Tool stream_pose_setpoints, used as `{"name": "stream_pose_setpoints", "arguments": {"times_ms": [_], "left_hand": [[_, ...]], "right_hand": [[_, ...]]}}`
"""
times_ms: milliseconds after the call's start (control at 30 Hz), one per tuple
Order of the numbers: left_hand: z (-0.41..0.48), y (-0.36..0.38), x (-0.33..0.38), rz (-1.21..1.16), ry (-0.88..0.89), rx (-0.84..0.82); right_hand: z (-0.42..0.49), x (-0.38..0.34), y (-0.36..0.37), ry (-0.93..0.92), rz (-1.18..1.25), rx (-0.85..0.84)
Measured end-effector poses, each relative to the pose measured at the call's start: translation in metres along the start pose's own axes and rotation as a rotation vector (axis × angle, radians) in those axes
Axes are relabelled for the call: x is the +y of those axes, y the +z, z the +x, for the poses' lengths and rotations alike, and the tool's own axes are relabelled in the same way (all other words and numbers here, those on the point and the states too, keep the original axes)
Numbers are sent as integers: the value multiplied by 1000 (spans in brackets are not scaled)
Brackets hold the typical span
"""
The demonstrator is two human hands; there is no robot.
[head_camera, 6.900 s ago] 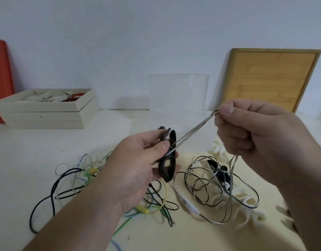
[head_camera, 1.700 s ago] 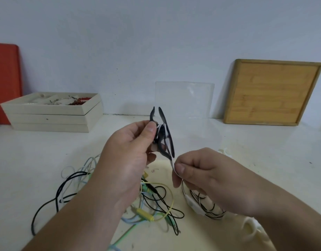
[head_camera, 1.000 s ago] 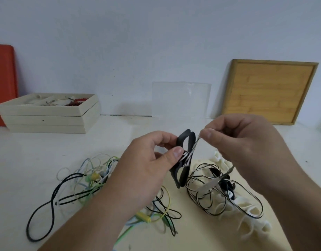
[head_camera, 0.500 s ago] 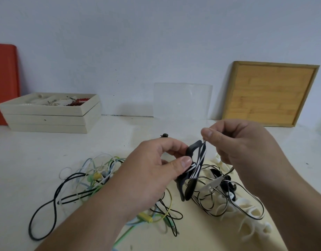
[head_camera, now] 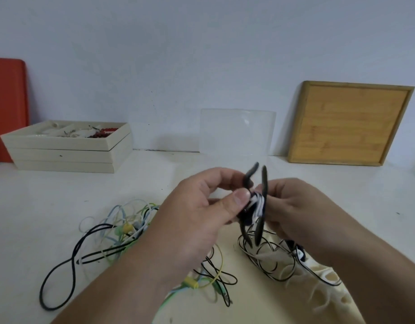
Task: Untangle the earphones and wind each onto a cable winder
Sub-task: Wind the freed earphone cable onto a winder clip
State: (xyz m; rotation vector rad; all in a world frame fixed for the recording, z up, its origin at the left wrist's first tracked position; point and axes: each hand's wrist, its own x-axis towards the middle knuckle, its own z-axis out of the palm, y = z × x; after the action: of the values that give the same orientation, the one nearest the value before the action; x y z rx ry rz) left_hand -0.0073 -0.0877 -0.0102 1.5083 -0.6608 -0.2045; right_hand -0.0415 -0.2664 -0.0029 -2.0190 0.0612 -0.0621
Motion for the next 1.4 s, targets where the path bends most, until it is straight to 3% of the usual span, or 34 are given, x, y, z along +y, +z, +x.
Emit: {"name": "stream_pose_setpoints", "arguments": {"times_ms": [100,267,433,600,733,833,967,1100,1267,1400], "left_hand": [[4,-4,-3,-162,-1,171],[9,-10,-6,-281,-90,322],[10,-12,-5,-254,-109,397],[10,-10,-4,-260,-130,421],[10,-11,-4,-17,-34,561],[9,-16,1,134,36,592],[5,-17,3,275,1,468],[3,-11,-1,369,-61,251],[-1,-1,-3,326,-91,53],[-1,2,-5,232,-102,34]], "right_hand": [[-1,2,9,-25,106,-173],[-5,0,14,-96,126,-284],[-6,-3,15,-199,2,-302],[-8,-7,8,-173,90,-386],[-11,-10,4,-201,218,-454],[-12,-12,4,-280,273,-359],[-13,-13,-1,-368,343,-84],[-17,-18,-6,-424,93,248],[-16,-22,-6,-438,-98,378],[-10,-18,-4,-399,-110,421]]}}
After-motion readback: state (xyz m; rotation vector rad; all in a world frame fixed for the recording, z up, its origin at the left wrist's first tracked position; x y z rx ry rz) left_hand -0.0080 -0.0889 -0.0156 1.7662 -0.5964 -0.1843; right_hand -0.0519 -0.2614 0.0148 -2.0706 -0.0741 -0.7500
